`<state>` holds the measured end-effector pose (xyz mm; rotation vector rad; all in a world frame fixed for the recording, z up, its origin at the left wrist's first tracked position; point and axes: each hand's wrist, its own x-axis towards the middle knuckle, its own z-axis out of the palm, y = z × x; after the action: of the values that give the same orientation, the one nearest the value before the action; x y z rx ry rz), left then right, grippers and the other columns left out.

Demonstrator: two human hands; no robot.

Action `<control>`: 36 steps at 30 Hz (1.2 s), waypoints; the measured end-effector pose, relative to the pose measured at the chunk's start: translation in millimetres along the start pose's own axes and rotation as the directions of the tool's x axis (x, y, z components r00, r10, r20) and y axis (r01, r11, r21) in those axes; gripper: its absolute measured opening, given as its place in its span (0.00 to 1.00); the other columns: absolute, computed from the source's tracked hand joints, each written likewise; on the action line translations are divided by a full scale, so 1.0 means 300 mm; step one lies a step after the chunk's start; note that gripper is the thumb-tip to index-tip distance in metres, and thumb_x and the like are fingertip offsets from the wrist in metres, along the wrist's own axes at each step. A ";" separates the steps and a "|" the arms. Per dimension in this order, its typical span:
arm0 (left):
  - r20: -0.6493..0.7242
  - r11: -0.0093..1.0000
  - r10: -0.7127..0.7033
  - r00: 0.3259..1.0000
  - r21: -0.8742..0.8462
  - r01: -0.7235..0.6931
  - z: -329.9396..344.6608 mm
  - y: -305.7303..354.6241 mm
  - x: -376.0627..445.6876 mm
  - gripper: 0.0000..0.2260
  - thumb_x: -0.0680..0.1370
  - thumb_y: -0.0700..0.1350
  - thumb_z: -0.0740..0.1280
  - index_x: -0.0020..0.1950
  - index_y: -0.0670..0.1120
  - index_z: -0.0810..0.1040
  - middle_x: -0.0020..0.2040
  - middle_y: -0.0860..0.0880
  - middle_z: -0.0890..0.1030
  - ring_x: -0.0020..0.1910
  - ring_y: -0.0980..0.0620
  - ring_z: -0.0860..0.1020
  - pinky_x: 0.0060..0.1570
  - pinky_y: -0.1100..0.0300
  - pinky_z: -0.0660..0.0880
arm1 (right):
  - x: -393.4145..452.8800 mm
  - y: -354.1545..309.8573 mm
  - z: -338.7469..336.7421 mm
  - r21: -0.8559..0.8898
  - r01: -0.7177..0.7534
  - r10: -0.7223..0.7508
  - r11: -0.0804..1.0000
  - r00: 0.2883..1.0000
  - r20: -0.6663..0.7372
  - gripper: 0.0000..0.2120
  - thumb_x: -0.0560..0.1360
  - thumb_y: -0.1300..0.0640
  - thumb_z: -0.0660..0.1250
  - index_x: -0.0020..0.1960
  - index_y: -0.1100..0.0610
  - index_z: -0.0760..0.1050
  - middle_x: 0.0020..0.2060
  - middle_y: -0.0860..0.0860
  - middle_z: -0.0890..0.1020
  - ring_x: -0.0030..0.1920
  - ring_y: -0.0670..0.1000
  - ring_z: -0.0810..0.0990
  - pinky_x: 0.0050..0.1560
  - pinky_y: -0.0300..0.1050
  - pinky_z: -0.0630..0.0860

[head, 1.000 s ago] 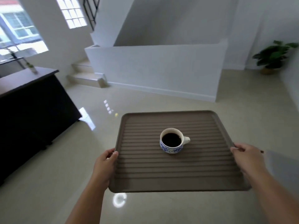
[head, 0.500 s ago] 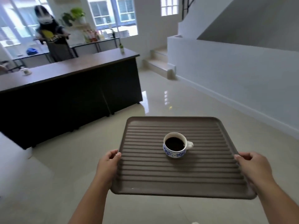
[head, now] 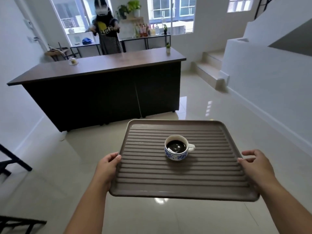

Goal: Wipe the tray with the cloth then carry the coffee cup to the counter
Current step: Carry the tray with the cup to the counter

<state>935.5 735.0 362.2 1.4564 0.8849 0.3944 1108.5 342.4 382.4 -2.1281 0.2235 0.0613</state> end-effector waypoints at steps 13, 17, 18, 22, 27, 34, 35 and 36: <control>-0.064 0.999 0.013 0.998 -0.036 -0.015 0.241 0.237 0.751 0.09 0.78 0.38 0.66 0.58 0.40 0.78 0.50 0.42 0.82 0.46 0.46 0.79 0.50 0.52 0.76 | 0.721 -0.379 0.396 0.086 0.060 -0.063 0.995 0.997 0.037 0.10 0.72 0.59 0.71 0.50 0.49 0.74 0.39 0.56 0.81 0.40 0.58 0.81 0.45 0.56 0.80; -0.085 1.000 0.030 0.996 -0.004 -0.031 0.310 0.341 0.994 0.11 0.77 0.40 0.67 0.59 0.41 0.78 0.53 0.40 0.82 0.51 0.43 0.80 0.55 0.47 0.76 | 0.932 -0.522 0.505 0.123 0.057 -0.062 0.991 0.997 0.041 0.10 0.71 0.60 0.71 0.50 0.49 0.74 0.39 0.56 0.81 0.39 0.58 0.81 0.44 0.54 0.79; -0.093 0.999 0.036 0.995 -0.008 -0.037 0.331 0.369 1.049 0.11 0.77 0.39 0.67 0.60 0.40 0.78 0.54 0.40 0.82 0.50 0.43 0.80 0.55 0.48 0.76 | 0.986 -0.553 0.531 0.134 0.053 -0.060 0.990 0.997 0.043 0.10 0.71 0.60 0.70 0.50 0.49 0.75 0.39 0.57 0.81 0.39 0.59 0.81 0.44 0.54 0.79; -0.104 0.998 0.059 0.993 -0.003 -0.060 0.424 0.470 1.264 0.12 0.78 0.37 0.66 0.61 0.38 0.77 0.53 0.39 0.82 0.48 0.44 0.79 0.53 0.51 0.75 | 1.211 -0.681 0.644 0.177 0.045 -0.056 0.983 0.997 0.059 0.11 0.71 0.63 0.67 0.52 0.52 0.75 0.41 0.57 0.81 0.40 0.58 0.81 0.42 0.49 0.78; -0.169 0.998 0.062 0.984 -0.017 -0.065 0.556 0.569 1.546 0.09 0.78 0.37 0.65 0.58 0.40 0.78 0.47 0.43 0.82 0.43 0.47 0.79 0.43 0.57 0.75 | 1.543 -0.836 0.808 0.201 0.061 -0.085 0.978 0.990 0.111 0.12 0.72 0.63 0.64 0.53 0.52 0.75 0.43 0.58 0.80 0.40 0.58 0.80 0.37 0.44 0.74; -0.244 0.999 0.047 0.969 -0.002 -0.048 0.747 0.757 1.917 0.09 0.78 0.35 0.64 0.57 0.40 0.78 0.46 0.43 0.82 0.41 0.49 0.78 0.41 0.58 0.74 | 1.991 -1.113 1.001 0.170 0.116 -0.151 0.979 0.965 0.216 0.10 0.73 0.62 0.64 0.54 0.54 0.75 0.40 0.56 0.79 0.40 0.56 0.78 0.37 0.45 0.73; -0.246 0.999 0.048 0.968 0.002 -0.049 0.766 0.786 1.970 0.09 0.78 0.35 0.64 0.57 0.40 0.78 0.48 0.41 0.82 0.42 0.48 0.79 0.42 0.58 0.74 | 2.044 -1.155 1.029 0.169 0.124 -0.161 0.978 0.961 0.224 0.11 0.74 0.62 0.64 0.54 0.54 0.75 0.41 0.56 0.79 0.40 0.55 0.78 0.38 0.45 0.74; -0.254 0.999 0.045 0.966 0.005 -0.045 0.783 0.814 2.023 0.08 0.78 0.36 0.64 0.57 0.40 0.78 0.49 0.41 0.82 0.42 0.48 0.79 0.43 0.58 0.74 | 2.097 -1.191 1.059 0.172 0.125 -0.164 0.977 0.959 0.230 0.11 0.74 0.62 0.64 0.55 0.54 0.75 0.41 0.56 0.79 0.41 0.55 0.78 0.39 0.46 0.74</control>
<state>1559.1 1040.0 399.4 1.4475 1.0559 0.6258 1805.9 711.3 425.9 -1.9532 -0.0717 0.2112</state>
